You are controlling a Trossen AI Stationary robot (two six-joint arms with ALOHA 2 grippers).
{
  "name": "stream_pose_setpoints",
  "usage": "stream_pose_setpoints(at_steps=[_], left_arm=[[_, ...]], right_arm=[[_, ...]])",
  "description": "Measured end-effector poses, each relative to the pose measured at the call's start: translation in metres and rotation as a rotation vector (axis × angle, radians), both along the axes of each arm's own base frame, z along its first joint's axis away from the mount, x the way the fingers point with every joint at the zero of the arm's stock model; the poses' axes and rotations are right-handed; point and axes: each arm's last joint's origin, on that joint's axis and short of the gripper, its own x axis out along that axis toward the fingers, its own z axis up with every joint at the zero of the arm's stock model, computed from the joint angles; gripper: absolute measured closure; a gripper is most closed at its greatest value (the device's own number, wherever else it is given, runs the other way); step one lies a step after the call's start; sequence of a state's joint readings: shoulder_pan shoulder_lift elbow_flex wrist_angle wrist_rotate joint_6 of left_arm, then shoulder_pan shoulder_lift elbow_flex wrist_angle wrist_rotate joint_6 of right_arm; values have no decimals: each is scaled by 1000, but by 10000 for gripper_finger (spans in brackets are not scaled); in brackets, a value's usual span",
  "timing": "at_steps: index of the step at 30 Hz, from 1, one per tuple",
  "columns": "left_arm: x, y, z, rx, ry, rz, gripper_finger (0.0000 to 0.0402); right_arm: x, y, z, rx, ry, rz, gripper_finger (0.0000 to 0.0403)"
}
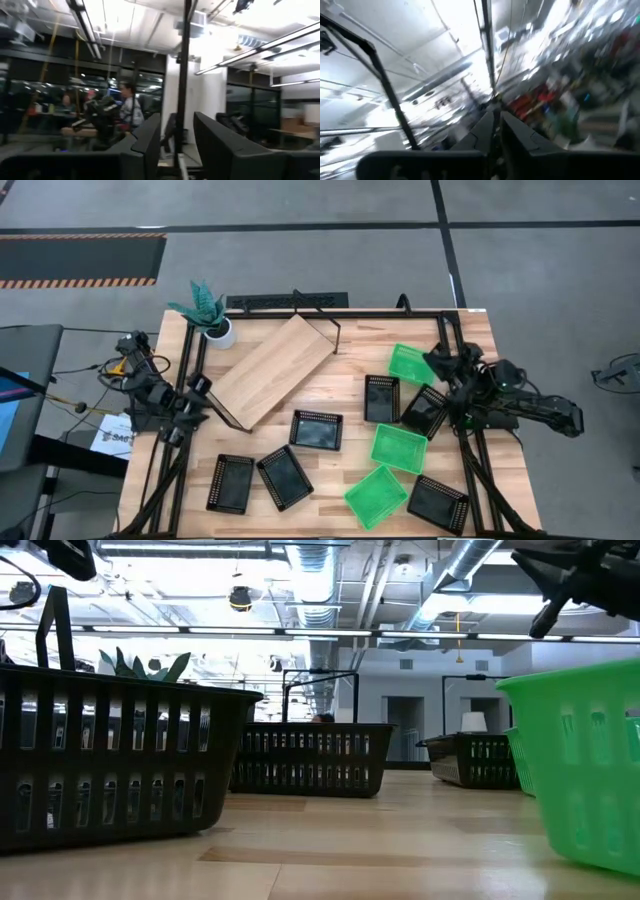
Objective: Stack baskets on shelf by color
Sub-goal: Put the black bin on the shelf
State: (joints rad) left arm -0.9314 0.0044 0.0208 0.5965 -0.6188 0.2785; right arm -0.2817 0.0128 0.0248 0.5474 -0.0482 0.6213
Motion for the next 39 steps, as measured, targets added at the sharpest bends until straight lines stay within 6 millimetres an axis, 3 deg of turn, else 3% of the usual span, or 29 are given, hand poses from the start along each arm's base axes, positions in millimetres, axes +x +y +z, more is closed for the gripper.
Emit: stream_pose_setpoints(at_steps=[6,12,17,23,29,34,39], left_arm=[[-2,8,16,-11,40,131,245],[-6,20,38,-98,181,261,212],[-14,36,59,-279,251,415,205],[-20,43,72,-318,231,400,207],[-18,40,67,-264,263,407,207],[-16,38,63,-266,284,391,207],[-15,36,60,-268,299,384,207]], right_arm=[[0,-2,10,-223,104,-228,280],[8,-6,37,-234,328,-289,212],[28,-13,65,-152,609,-255,184],[68,-19,87,-117,963,-170,186],[114,-23,85,-231,1288,-80,190],[148,-32,65,-324,1483,-21,188],[167,-42,36,-375,1664,41,189]])
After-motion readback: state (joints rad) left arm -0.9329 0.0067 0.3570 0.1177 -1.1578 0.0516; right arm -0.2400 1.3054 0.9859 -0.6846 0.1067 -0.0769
